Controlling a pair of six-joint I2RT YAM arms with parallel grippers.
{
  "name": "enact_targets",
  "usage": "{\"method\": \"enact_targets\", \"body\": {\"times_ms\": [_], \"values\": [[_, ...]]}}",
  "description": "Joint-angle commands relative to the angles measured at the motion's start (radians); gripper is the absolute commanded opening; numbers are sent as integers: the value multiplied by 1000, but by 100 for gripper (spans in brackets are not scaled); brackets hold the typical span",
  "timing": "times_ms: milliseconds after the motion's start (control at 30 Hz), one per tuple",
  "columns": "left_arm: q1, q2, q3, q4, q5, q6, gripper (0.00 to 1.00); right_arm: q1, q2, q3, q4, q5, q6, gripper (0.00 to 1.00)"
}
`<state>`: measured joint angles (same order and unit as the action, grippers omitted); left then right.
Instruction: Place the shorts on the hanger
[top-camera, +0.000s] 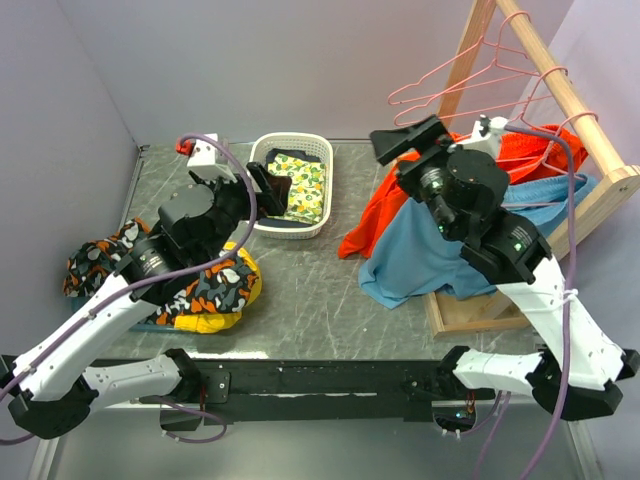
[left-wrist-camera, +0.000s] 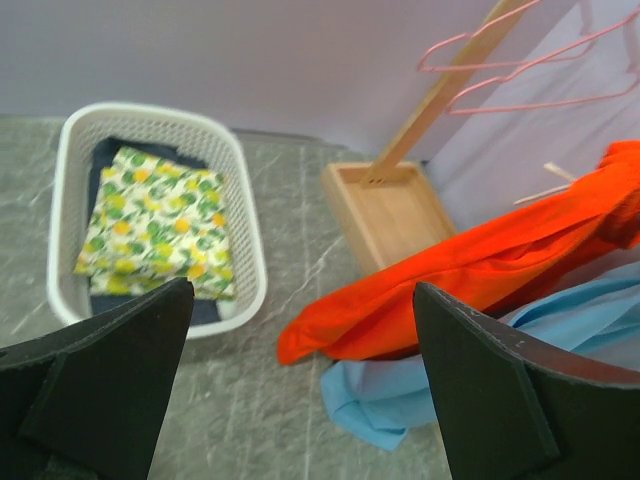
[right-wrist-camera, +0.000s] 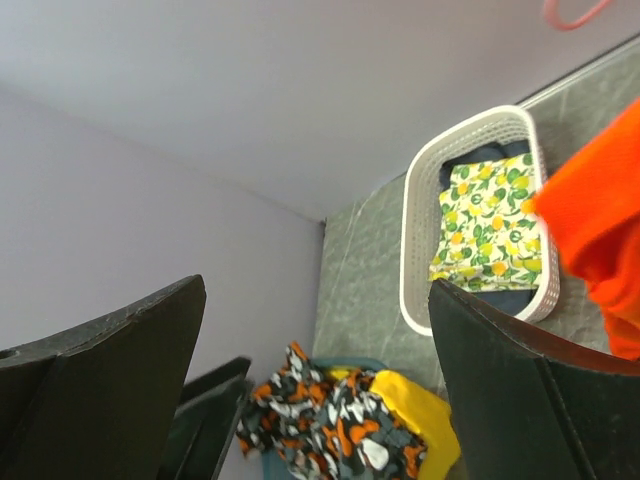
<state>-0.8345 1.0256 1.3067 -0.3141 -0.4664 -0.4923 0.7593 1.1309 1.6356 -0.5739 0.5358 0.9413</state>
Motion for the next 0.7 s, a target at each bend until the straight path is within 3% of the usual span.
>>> {"method": "enact_targets", "body": {"times_ms": [0, 267, 467, 667], "values": [[40, -2, 37, -187, -93, -72, 96, 87, 41, -3, 86, 36, -176, 100], [124, -131, -171, -250, -91, -155, 96, 333, 124, -144, 174, 205, -329, 100], [123, -248, -492, -96, -15, -262, 97, 403, 44, -556, 388, 113, -259, 100], [83, -236, -610, -7, -9, -339, 97, 486, 38, -730, 445, 156, -182, 100]]}}
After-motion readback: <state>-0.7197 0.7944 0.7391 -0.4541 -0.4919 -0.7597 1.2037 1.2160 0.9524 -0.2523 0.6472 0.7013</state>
